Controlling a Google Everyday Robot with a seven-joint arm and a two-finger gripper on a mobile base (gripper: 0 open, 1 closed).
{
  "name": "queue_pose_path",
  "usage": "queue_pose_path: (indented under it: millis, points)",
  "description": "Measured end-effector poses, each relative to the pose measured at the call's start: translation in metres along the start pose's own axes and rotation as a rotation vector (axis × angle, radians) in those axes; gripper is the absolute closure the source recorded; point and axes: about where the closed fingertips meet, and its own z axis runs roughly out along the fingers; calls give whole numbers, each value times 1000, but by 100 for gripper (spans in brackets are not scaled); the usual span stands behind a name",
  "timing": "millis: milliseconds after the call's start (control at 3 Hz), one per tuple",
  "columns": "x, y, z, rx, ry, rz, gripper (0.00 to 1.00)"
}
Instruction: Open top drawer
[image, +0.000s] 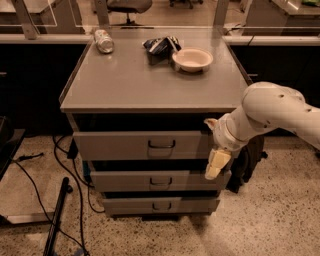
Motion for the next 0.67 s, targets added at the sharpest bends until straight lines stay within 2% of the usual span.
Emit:
queue_pose_path:
  millis: [667]
  points:
    - [15, -4, 22, -7, 25, -54, 0]
